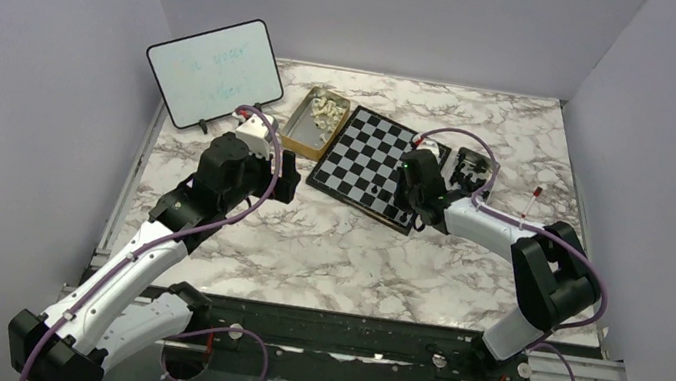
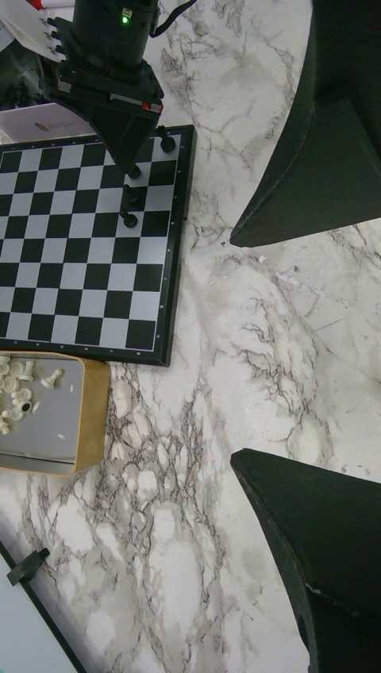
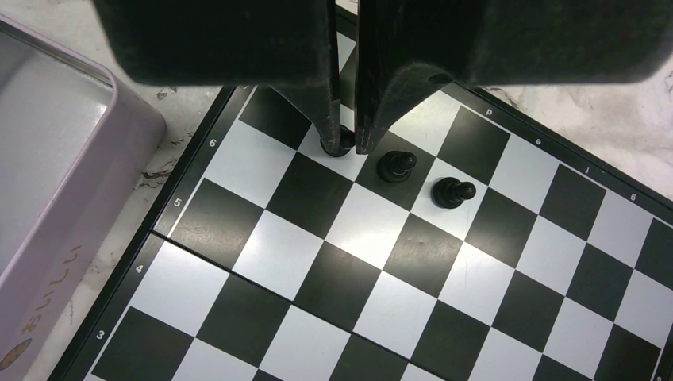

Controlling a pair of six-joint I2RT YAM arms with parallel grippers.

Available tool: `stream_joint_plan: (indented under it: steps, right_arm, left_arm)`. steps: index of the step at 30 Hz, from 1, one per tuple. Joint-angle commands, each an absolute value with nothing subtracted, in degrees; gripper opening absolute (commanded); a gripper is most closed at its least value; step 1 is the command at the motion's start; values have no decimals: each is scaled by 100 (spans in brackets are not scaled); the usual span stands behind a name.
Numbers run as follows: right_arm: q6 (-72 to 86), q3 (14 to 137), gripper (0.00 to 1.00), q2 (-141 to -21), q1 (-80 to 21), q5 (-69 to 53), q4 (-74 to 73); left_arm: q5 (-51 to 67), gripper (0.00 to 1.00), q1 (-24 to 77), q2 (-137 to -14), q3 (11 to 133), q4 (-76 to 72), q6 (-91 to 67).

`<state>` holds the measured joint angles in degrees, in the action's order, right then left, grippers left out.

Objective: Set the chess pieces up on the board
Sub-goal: Place the chess piece on the chessboard.

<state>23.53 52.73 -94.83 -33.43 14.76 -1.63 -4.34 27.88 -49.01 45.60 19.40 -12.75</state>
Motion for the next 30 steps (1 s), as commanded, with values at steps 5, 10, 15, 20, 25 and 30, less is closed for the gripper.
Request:
stream_joint_plan:
  steps: [5,10,15,20,25,30]
  right_arm:
    - [2483,5162,13,-9336,-3384,1459,-202]
    - [2518,5140,13,-9300,-3384,1421,-219]
    - [2573,5073,13,-9265,-3393,1380,-221]
    - [2591,5044,13,-9265,-3393,1360,-204]
    - [2583,5112,18,-9290,-3393,1351,-223]
    - [2575,5194,21,-9315,-3393,1366,-288]
  left_arm:
    - [-422,99,2804,-4786,4522,1841,-1248]
    - [-422,99,2804,-4785,4519,1846,-1255]
    - [-414,99,2801,-4764,4522,1845,-1257]
    - [-409,99,2804,-4758,4523,1841,-1258]
    - [-404,99,2804,-4765,4519,1846,-1268]
    - [-413,99,2804,-4768,4515,1845,-1259]
